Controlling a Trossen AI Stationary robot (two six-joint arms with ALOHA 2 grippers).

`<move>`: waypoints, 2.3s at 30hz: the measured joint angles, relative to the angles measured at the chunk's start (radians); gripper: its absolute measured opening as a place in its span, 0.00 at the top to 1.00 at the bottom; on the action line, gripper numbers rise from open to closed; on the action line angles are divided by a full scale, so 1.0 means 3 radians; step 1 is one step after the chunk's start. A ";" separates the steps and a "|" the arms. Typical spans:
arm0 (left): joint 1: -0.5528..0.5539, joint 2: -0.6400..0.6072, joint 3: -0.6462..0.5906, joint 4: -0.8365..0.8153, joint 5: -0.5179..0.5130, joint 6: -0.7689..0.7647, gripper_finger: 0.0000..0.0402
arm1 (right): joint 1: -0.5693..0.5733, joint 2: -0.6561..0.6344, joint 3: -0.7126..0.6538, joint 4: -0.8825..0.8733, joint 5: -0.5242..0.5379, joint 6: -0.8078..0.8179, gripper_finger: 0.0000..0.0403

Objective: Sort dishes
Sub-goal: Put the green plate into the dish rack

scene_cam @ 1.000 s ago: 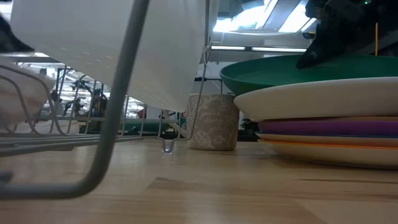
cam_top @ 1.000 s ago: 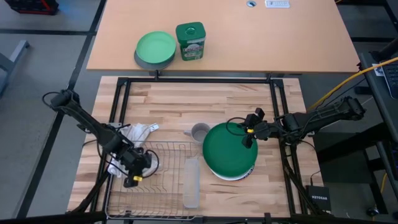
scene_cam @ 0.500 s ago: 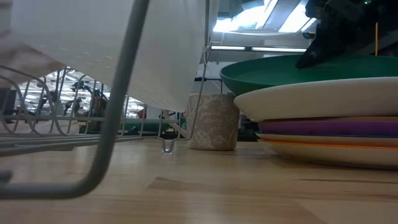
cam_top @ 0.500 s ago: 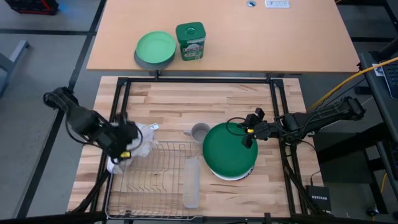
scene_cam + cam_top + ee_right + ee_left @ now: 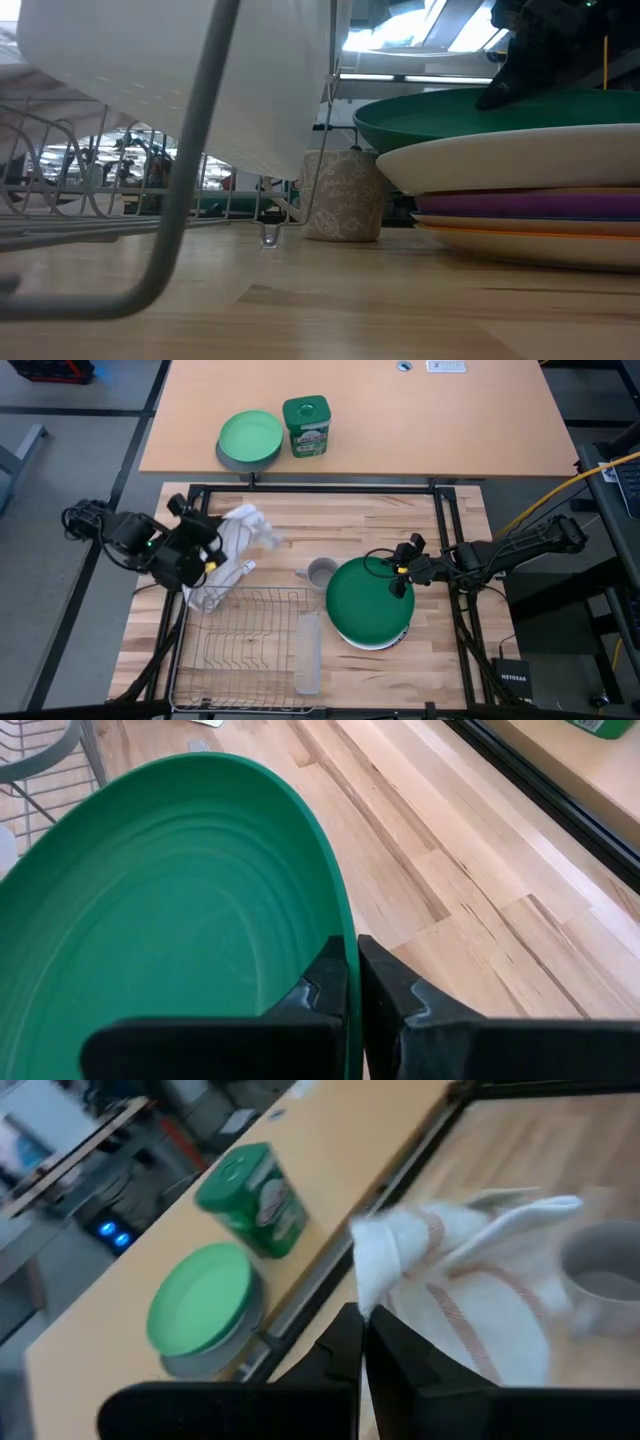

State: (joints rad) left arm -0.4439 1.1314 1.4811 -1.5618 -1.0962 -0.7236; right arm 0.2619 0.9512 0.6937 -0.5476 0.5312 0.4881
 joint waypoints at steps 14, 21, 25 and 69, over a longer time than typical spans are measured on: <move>0.0603 0.0050 -0.0001 0.0267 0.0152 0.0118 0.83 | 0.0000 0.0000 0.0000 0.0112 0.0000 -0.0197 0.98; 0.0699 0.0092 -0.0003 0.0710 0.0292 0.0348 0.64 | 0.0000 0.0000 0.0000 0.0110 0.0000 -0.0241 0.98; 0.0700 0.0099 -0.0003 0.0993 0.0491 0.0431 0.60 | 0.0000 0.0000 0.0029 0.0071 -0.0018 -0.0263 0.97; -0.0141 0.0737 -0.0004 0.2762 0.0652 0.1318 0.68 | 0.0000 0.0003 0.0977 0.1004 0.0028 -0.2954 0.98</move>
State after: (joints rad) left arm -0.4860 1.3524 1.4799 -0.7333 -0.9005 -0.3281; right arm 0.2619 0.9520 0.9869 -0.2463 0.5397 -0.3982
